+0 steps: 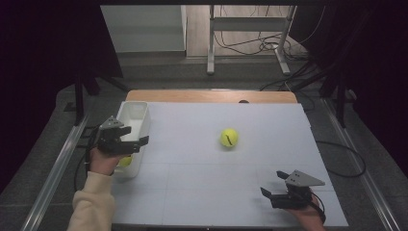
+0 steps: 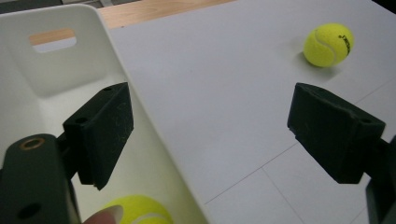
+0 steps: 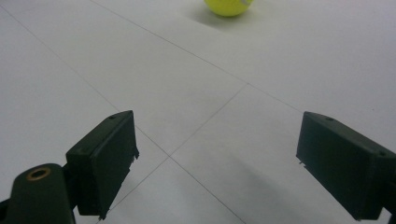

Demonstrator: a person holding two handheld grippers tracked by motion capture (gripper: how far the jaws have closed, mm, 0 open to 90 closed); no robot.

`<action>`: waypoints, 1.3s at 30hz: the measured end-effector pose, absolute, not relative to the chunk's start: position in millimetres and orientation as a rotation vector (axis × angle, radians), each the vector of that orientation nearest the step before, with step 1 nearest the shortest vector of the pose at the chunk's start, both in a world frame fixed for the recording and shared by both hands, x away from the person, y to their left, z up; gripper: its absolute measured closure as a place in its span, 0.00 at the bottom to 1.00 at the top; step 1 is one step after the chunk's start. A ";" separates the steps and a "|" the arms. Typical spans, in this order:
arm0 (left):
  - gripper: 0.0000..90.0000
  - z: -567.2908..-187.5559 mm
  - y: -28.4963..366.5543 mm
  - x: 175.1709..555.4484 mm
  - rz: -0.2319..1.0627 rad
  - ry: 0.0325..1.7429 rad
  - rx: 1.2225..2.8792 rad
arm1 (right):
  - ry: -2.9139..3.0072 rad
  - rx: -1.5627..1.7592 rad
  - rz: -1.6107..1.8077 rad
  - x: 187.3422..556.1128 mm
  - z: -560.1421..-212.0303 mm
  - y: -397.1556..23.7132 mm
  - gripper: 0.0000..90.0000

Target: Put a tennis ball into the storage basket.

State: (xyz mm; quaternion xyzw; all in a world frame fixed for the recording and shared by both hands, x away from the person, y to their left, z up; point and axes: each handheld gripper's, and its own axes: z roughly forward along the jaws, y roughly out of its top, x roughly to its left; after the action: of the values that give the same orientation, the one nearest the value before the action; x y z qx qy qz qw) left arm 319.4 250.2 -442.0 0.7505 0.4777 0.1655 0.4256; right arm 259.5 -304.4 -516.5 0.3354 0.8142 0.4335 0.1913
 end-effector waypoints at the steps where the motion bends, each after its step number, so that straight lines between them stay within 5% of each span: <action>1: 0.17 -441.5 248.0 319.1 0.413 1.186 1.879 | 2.286 0.943 1.218 259.5 -516.5 -304.4 0.14; 39: 0.18 -442.7 183.3 315.2 0.306 0.969 1.900 | 2.282 0.947 1.206 260.1 -517.0 -304.7 0.14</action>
State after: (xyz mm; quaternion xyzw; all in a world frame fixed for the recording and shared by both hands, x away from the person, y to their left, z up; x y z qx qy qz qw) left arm 315.2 183.3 -442.7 0.7766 0.3961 0.1253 0.4735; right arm 260.1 -304.7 -517.0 0.3379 0.8142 0.4301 0.1948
